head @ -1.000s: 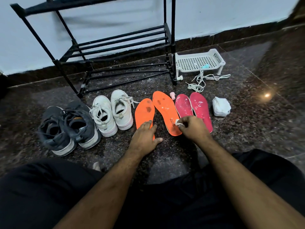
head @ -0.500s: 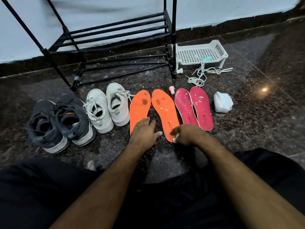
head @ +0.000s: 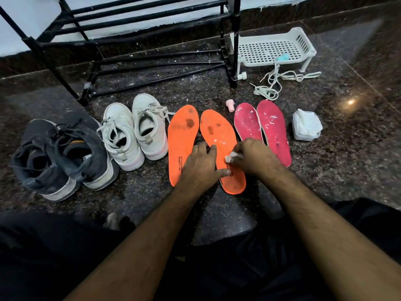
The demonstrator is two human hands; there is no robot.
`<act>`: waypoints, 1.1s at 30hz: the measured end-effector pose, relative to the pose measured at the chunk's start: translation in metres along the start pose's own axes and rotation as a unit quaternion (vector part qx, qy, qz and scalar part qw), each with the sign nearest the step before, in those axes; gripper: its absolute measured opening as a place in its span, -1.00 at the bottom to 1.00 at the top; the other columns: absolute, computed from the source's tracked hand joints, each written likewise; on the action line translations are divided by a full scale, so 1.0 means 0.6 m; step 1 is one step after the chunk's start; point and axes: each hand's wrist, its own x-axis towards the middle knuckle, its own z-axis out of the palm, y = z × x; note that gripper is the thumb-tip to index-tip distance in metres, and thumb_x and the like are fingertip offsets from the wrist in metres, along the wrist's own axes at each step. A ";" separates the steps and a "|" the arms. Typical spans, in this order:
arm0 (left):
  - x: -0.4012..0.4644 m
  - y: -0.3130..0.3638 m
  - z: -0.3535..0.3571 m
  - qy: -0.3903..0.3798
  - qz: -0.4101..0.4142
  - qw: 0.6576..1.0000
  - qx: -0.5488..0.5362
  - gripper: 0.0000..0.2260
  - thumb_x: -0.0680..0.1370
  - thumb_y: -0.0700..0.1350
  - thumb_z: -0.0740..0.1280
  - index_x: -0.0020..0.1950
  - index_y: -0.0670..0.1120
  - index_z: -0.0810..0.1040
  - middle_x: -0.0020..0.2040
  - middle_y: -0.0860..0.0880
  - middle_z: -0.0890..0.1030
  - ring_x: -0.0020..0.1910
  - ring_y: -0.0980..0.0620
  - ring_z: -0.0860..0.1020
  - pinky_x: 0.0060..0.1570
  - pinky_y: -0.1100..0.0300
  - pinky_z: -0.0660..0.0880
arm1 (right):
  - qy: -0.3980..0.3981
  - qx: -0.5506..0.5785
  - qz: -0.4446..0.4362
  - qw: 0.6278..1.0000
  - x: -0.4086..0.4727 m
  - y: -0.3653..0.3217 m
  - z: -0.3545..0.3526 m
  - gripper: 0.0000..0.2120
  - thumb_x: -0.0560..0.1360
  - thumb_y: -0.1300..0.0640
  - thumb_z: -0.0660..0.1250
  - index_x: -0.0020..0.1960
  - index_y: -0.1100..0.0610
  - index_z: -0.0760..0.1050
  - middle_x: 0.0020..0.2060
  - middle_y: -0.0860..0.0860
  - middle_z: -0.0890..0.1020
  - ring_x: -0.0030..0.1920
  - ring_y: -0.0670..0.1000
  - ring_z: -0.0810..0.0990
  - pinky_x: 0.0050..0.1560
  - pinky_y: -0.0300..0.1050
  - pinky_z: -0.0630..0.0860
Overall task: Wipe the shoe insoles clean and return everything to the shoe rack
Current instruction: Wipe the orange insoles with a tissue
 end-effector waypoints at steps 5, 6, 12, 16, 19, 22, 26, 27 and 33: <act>0.008 -0.007 -0.024 -0.047 -0.004 0.998 -0.042 -0.22 0.28 0.29 0.55 0.32 -0.12 0.45 0.51 -0.11 0.25 0.47 -0.13 0.23 0.34 -0.04 0.38 | -0.134 -0.086 -0.018 0.987 -0.003 -0.011 0.003 -0.77 0.48 -0.01 0.41 0.05 0.09 0.64 -0.04 0.11 0.64 0.03 0.15 0.62 -0.09 -0.13 0.45; 0.010 -0.009 -0.030 -0.056 -0.008 0.997 -0.054 -0.26 0.26 0.28 0.57 0.27 -0.10 0.48 0.46 -0.08 0.30 0.43 -0.11 0.28 0.29 -0.03 0.41 | -0.155 -0.092 -0.023 0.983 -0.007 -0.015 -0.005 -0.79 0.49 -0.01 0.40 0.04 0.09 0.64 -0.08 0.10 0.63 0.01 0.14 0.61 -0.10 -0.14 0.44; 0.027 -0.024 -0.039 0.017 -0.046 0.985 -0.166 -0.58 0.43 -0.02 0.54 0.22 -0.07 0.54 0.22 -0.06 0.48 0.23 -0.08 0.45 0.20 -0.05 0.45 | -0.051 -0.039 -0.009 0.998 -0.006 -0.011 -0.034 -0.80 0.53 0.06 0.29 0.09 0.10 0.60 0.01 0.14 0.65 0.09 0.19 0.61 -0.04 -0.12 0.43; 0.030 -0.020 -0.038 0.005 -0.039 0.993 -0.110 -0.50 0.58 0.02 0.36 0.51 0.01 0.36 0.51 -0.10 0.31 0.44 -0.14 0.30 0.37 -0.02 0.35 | -0.100 -0.065 -0.010 0.993 0.000 -0.016 -0.018 -0.77 0.55 0.03 0.30 0.17 0.03 0.60 0.10 0.09 0.65 0.12 0.14 0.61 0.06 -0.12 0.49; 0.026 -0.018 -0.032 -0.051 -0.035 0.996 -0.071 -0.40 0.56 0.11 0.37 0.56 -0.01 0.29 0.56 -0.14 0.21 0.48 -0.18 0.24 0.40 -0.03 0.30 | -0.129 -0.101 -0.036 0.986 -0.003 -0.020 0.006 -0.82 0.55 0.06 0.30 0.13 0.04 0.55 0.08 0.10 0.62 0.10 0.14 0.59 0.07 -0.07 0.51; 0.025 -0.017 -0.032 -0.062 -0.036 0.997 -0.037 -0.40 0.57 0.08 0.36 0.57 0.00 0.27 0.57 -0.14 0.19 0.47 -0.19 0.23 0.39 -0.04 0.31 | -0.123 -0.114 -0.079 0.983 -0.007 -0.024 0.015 -0.84 0.52 0.10 0.31 0.09 0.06 0.53 0.04 0.12 0.60 0.09 0.17 0.59 0.07 -0.01 0.54; 0.024 -0.019 -0.037 -0.054 -0.036 0.997 -0.033 -0.47 0.57 0.05 0.37 0.51 0.02 0.34 0.53 -0.10 0.26 0.43 -0.16 0.27 0.35 -0.07 0.36 | -0.169 -0.142 -0.076 0.972 -0.013 -0.029 0.009 -0.89 0.55 0.10 0.30 0.06 0.05 0.54 0.08 0.10 0.61 0.12 0.13 0.58 0.02 -0.12 0.46; 0.024 -0.019 -0.039 -0.051 -0.037 0.998 -0.031 -0.47 0.55 0.07 0.39 0.49 0.03 0.36 0.51 -0.09 0.29 0.42 -0.15 0.28 0.33 -0.06 0.36 | -0.188 -0.142 -0.071 0.969 -0.007 -0.034 0.002 -0.86 0.57 0.10 0.29 0.10 0.08 0.55 0.12 0.11 0.61 0.17 0.13 0.57 0.00 -0.16 0.41; 0.023 -0.031 -0.049 -0.086 -0.021 0.996 -0.021 -0.21 0.32 0.20 0.57 0.47 0.07 0.34 0.57 -0.05 0.16 0.51 -0.11 0.17 0.36 -0.07 0.27 | -0.065 -0.094 -0.040 0.993 0.001 -0.021 -0.017 -0.81 0.54 0.14 0.30 0.13 0.11 0.57 0.13 0.13 0.61 0.16 0.16 0.60 0.08 -0.06 0.54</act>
